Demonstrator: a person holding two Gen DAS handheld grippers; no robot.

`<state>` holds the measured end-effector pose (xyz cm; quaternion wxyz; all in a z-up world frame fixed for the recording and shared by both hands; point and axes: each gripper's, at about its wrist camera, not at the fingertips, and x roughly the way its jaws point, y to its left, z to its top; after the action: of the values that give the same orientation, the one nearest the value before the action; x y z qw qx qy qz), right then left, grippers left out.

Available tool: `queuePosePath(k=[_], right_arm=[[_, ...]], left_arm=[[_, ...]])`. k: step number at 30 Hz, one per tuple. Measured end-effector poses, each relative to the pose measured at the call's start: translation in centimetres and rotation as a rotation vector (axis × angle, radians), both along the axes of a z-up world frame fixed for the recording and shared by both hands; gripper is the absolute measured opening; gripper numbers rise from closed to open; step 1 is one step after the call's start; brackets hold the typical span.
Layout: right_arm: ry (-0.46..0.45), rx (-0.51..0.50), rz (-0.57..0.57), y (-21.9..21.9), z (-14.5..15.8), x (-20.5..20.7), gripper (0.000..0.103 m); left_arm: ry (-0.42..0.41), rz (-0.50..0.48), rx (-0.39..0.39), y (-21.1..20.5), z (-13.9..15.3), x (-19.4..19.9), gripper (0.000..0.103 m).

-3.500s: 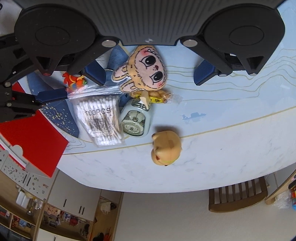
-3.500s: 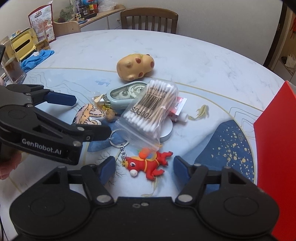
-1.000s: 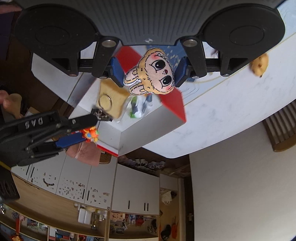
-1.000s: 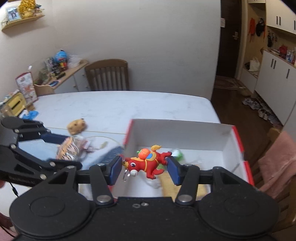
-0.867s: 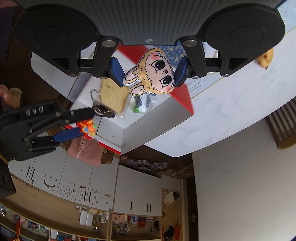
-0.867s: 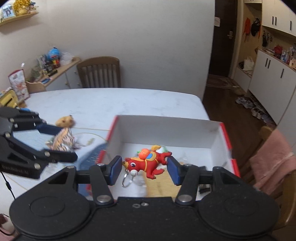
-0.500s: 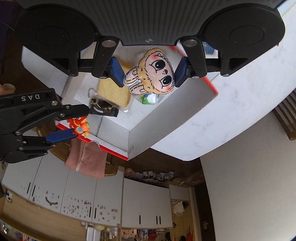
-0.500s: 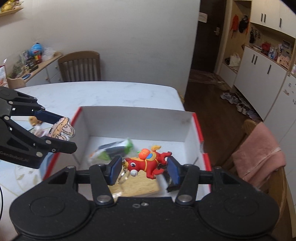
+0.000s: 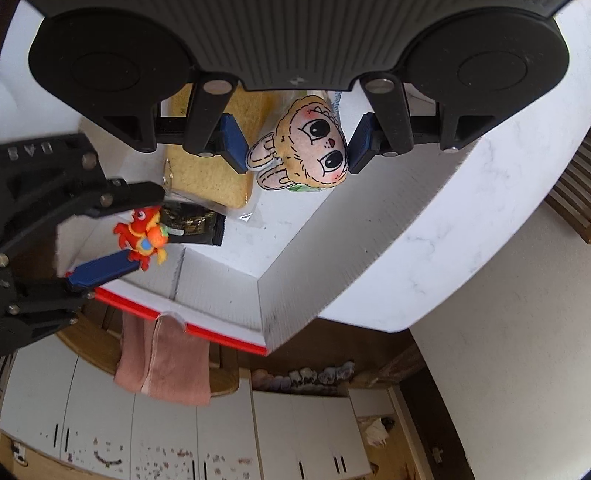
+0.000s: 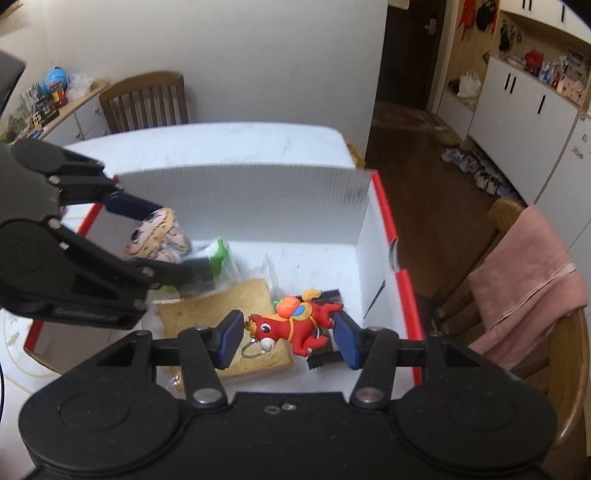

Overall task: Organize objects
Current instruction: 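Carry doll and dragon keychains into the red box and open both grippers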

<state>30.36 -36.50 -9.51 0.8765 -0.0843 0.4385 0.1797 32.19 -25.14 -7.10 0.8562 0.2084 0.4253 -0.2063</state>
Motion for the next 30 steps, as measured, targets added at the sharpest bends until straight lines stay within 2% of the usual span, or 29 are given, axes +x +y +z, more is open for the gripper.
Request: queuePosePath(k=[6,19,26,29,30], right_arm=[[0.033,-0.009,0.015,0.2,-0.9,0.7,0.053],[0.071,-0.061,0.036,0.7,-3.0,1.6,0.053],[0.072,-0.071,0.044,0.5,-3.2,1.6,0.054],[0.072,-0.065,0.059,0.6,-3.1,1.5,0.059],[0.068,-0.061,0.063,0.6,-3.0,1.3,0.062]], left_arm=[[0.062,0.041,-0.019,-0.3,-1.6,1.8,0.057],[0.106,0.077,-0.006,-0.6,-3.5,3.6,0.058],[0.128,0.062,0.034,-1.2,-4.1,3.7,0.059],[0.15,0.073,0.04,-1.1,-4.3,3.9,0.06],[0.155,0.078,0.034,-1.0,-4.3,3.9,0.063]])
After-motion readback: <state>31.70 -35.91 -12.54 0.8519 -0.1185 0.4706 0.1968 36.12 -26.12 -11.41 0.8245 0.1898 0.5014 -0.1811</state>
